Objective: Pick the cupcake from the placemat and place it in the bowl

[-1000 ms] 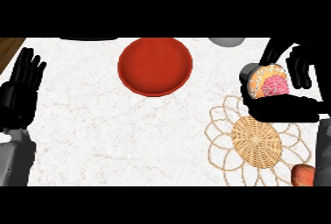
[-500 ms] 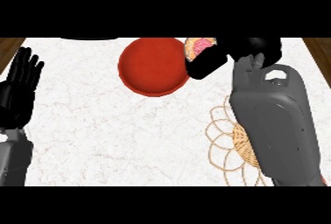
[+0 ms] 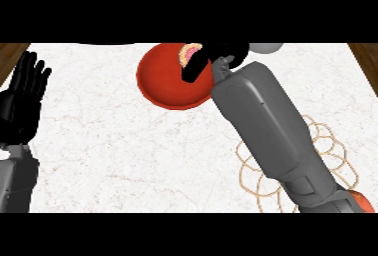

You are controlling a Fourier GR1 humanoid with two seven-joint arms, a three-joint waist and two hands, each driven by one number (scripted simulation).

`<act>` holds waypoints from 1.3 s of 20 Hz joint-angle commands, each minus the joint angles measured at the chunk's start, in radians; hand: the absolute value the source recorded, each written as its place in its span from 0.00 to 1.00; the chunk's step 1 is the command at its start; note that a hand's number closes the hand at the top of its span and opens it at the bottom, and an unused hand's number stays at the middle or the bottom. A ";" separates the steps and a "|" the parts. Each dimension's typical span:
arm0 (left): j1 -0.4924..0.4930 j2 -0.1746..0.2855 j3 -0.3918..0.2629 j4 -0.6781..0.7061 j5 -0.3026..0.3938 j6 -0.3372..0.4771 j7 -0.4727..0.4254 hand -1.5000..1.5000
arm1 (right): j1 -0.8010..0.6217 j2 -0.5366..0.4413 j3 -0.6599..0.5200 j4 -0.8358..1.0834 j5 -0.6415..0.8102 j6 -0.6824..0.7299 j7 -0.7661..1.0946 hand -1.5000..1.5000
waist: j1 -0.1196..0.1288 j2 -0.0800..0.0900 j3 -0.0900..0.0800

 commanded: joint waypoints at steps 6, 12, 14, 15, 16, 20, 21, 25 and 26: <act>-0.009 -0.030 -0.034 -0.040 -0.028 0.035 0.028 0.50 | -0.060 0.006 0.067 0.413 -0.017 -0.291 0.010 1.00 | 0.029 0.006 0.000; -0.046 -0.011 -0.038 -0.035 -0.005 -0.003 0.054 0.50 | -0.018 0.006 0.040 0.512 -0.210 -0.469 -0.152 0.00 | 0.050 0.014 0.001; -0.058 -0.027 -0.049 -0.035 -0.020 0.019 0.049 0.50 | 0.019 0.006 0.019 0.479 -0.256 -0.570 -0.237 0.00 | 0.049 0.015 0.002; -0.028 -0.018 -0.033 0.015 -0.023 0.001 -0.006 0.50 | -0.004 0.006 0.000 0.472 -0.284 -0.560 -0.266 0.00 | 0.033 0.013 0.001; -0.015 -0.031 -0.050 -0.005 -0.024 0.000 0.004 0.50 | -0.042 0.006 -0.005 0.491 -0.297 -0.603 -0.265 0.00 | 0.048 0.014 0.001; -0.022 -0.015 -0.039 -0.040 -0.017 0.006 0.044 0.50 | 0.019 0.006 -0.002 0.495 -0.293 -0.815 -0.405 0.00 | 0.041 0.010 0.002; -0.044 -0.030 -0.032 -0.027 -0.013 0.025 0.038 0.50 | 0.028 0.006 -0.033 0.499 -0.273 -0.862 -0.443 0.00 | 0.024 0.012 0.002; 0.029 -0.004 -0.017 -0.116 0.011 0.003 0.085 0.50 | 0.052 -0.017 -0.111 0.487 -0.289 -0.938 -0.485 0.00 | 0.001 -0.002 0.002; 0.057 -0.017 -0.006 -0.062 -0.001 0.004 0.014 0.50 | 0.049 -0.007 -0.109 0.465 -0.284 -0.945 -0.467 0.00 | -0.013 -0.003 0.001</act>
